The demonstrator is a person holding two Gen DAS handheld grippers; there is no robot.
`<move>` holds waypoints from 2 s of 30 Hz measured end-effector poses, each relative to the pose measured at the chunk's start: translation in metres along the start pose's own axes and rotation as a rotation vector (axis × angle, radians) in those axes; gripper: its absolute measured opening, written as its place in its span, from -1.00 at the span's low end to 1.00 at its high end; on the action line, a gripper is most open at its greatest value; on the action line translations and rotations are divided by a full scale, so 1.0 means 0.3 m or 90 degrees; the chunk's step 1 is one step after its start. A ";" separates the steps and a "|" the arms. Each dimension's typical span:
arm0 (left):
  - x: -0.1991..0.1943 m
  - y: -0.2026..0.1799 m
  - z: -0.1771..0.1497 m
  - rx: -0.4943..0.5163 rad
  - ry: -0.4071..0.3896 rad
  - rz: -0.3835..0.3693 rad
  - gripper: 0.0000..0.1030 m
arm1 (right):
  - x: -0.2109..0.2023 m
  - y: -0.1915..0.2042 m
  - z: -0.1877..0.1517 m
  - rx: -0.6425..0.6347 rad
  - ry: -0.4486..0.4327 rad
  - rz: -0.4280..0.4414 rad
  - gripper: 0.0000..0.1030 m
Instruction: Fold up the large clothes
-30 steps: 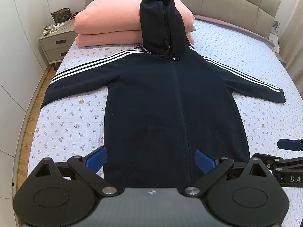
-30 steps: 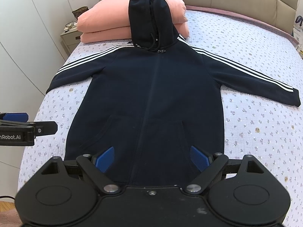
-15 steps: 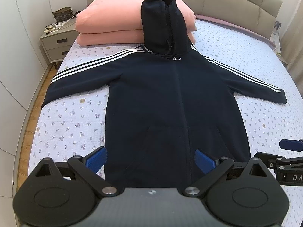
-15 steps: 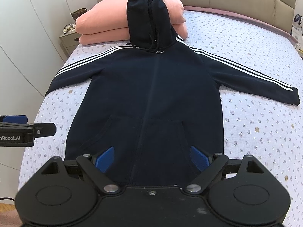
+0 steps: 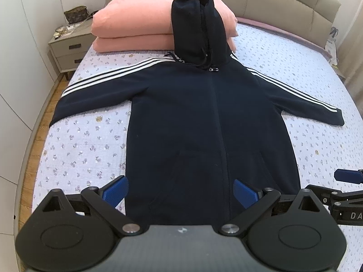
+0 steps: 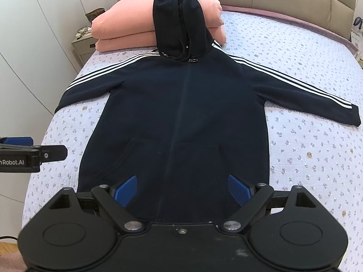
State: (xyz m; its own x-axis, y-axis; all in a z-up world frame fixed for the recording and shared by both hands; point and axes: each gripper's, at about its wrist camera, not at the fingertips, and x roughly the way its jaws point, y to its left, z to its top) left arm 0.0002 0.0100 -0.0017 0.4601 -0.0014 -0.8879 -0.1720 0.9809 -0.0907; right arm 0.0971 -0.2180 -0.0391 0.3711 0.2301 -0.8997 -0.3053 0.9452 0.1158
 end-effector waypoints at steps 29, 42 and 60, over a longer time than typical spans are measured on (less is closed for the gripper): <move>0.744 0.687 0.203 -0.231 0.033 0.031 0.85 | 1.031 0.383 0.582 -0.115 0.135 0.097 1.00; 0.923 0.738 0.164 -0.168 0.022 0.034 1.00 | 1.212 0.428 0.542 -0.156 0.124 0.048 1.00; 0.908 1.166 0.171 -0.547 -0.221 -0.082 0.69 | 1.222 0.531 0.750 -0.060 -0.011 0.106 0.99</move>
State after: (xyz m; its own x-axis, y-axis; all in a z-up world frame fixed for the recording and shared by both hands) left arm 0.1101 0.3626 -0.2521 0.7306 0.0941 -0.6763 -0.6230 0.4970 -0.6040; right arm 0.3818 0.0690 -0.2559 0.3238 0.3866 -0.8635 -0.4444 0.8679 0.2219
